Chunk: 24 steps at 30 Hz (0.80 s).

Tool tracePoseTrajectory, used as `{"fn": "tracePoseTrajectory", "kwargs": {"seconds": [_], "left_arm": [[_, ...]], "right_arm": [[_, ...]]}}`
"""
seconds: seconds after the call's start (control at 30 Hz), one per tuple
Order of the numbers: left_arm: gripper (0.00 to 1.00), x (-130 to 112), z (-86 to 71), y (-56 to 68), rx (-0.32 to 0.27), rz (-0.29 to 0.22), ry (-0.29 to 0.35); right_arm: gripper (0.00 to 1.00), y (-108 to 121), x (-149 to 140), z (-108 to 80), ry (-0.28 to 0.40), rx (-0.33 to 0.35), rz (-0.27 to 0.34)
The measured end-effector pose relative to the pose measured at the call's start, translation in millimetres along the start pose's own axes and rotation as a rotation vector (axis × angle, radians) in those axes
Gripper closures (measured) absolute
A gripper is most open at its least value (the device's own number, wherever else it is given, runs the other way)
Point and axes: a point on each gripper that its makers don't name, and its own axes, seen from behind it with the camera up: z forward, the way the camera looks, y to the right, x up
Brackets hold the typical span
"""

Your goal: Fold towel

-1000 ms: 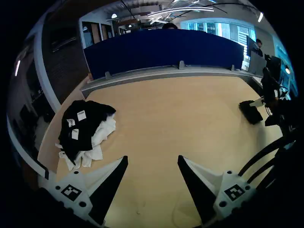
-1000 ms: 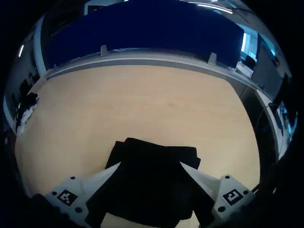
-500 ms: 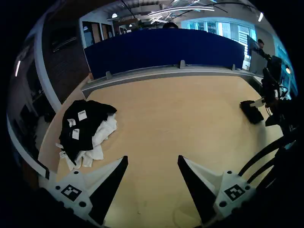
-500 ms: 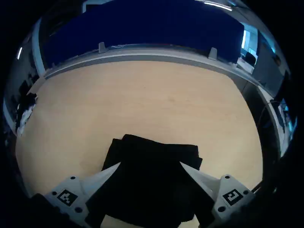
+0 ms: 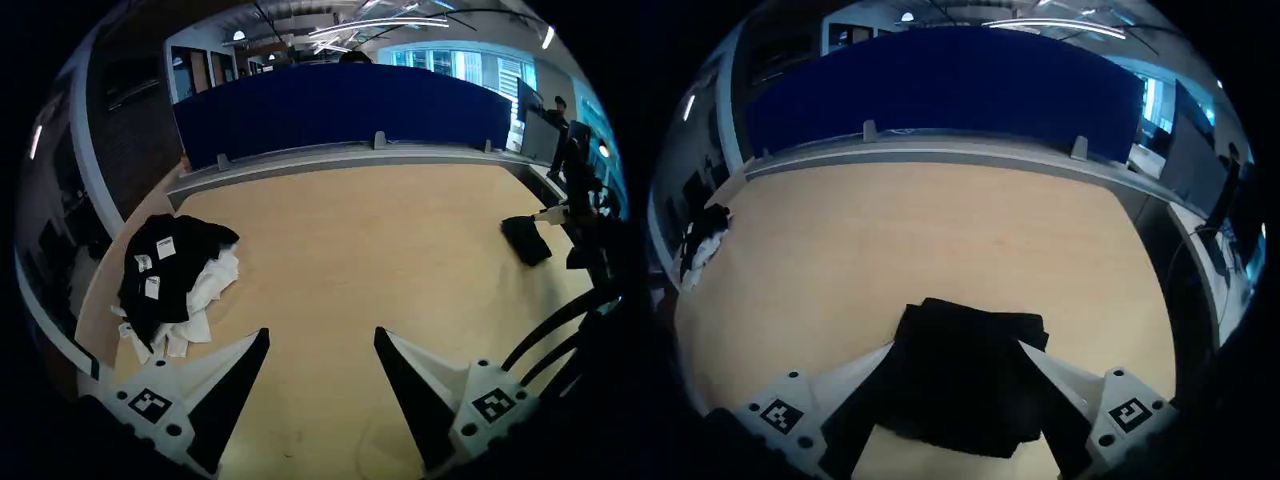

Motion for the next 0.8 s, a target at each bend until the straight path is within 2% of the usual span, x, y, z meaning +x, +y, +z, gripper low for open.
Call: {"fn": "tracePoseTrajectory", "kwargs": {"seconds": [0.17, 0.47, 0.67, 0.8], "left_arm": [[0.03, 2.2, 1.5, 1.5, -0.01, -0.002, 0.008], [0.03, 5.7, 5.0, 0.6, -0.022, -0.01, 0.027], [0.03, 9.3, 8.3, 2.2, -0.039, -0.025, 0.051], [0.02, 10.9, 10.3, 4.7, -0.052, -0.04, 0.063]], "right_arm": [[0.0, -9.2, -4.3, -18.9, 0.027, -0.006, 0.01], [0.0, -22.9, -4.7, -49.5, 0.094, -0.022, 0.078], [0.0, -32.9, 8.5, -70.7, 0.194, -0.036, 0.106], [0.0, -35.8, 22.8, -88.1, 0.305, -0.068, 0.125]]}}
